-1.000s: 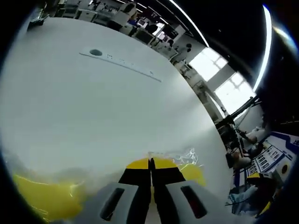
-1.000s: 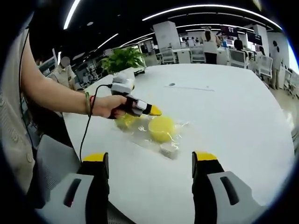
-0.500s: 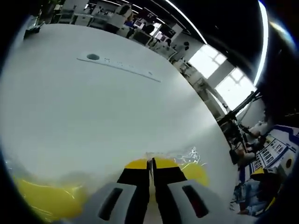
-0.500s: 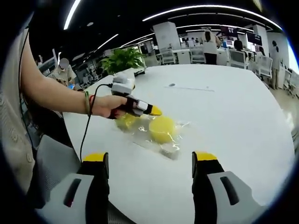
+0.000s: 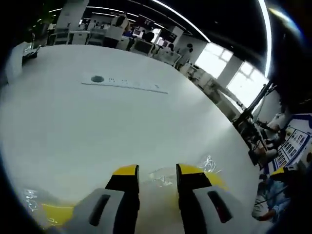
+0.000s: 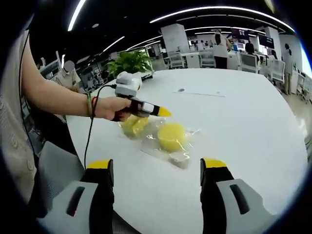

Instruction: Compare the silicone blocks by pressing each to a similar depth, holding the contact briefly, and releasing to observe deformation and rebound differences across the visible hardness samples.

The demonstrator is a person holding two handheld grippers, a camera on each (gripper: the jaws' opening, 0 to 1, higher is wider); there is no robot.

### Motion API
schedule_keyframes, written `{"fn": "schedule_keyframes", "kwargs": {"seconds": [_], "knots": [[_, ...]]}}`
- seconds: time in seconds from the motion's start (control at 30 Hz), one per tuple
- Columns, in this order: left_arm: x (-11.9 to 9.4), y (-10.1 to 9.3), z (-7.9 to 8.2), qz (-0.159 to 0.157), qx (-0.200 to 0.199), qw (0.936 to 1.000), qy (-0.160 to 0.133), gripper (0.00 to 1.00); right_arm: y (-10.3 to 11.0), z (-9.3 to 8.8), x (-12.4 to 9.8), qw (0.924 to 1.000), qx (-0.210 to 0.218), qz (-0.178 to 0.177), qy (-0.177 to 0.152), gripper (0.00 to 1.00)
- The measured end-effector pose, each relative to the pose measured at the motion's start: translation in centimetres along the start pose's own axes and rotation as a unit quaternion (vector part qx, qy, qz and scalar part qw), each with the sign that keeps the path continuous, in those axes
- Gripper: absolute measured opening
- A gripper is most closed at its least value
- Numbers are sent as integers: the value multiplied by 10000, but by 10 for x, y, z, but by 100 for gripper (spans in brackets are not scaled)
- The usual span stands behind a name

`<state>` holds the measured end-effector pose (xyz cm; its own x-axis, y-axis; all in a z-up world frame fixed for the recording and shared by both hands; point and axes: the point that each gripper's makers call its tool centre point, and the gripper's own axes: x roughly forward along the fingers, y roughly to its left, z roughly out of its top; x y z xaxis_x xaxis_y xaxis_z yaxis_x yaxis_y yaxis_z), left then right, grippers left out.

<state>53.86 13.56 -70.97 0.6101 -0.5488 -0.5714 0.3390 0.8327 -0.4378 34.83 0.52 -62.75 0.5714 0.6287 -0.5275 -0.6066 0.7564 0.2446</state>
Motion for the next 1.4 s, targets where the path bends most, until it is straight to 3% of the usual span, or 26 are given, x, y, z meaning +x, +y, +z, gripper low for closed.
{"fn": "schedule_keyframes", "kwargs": {"seconds": [0.57,0.9,1.4], "knots": [[-52,2,19,136,517,9975,-471,40,13,3,3,9999,8,63,-79,68],[-88,5,19,245,646,9953,-680,45,26,5,4,9998,-45,142,-113,68],[-159,16,13,501,643,9909,-1073,49,50,5,10,9993,-27,342,-133,69]]}}
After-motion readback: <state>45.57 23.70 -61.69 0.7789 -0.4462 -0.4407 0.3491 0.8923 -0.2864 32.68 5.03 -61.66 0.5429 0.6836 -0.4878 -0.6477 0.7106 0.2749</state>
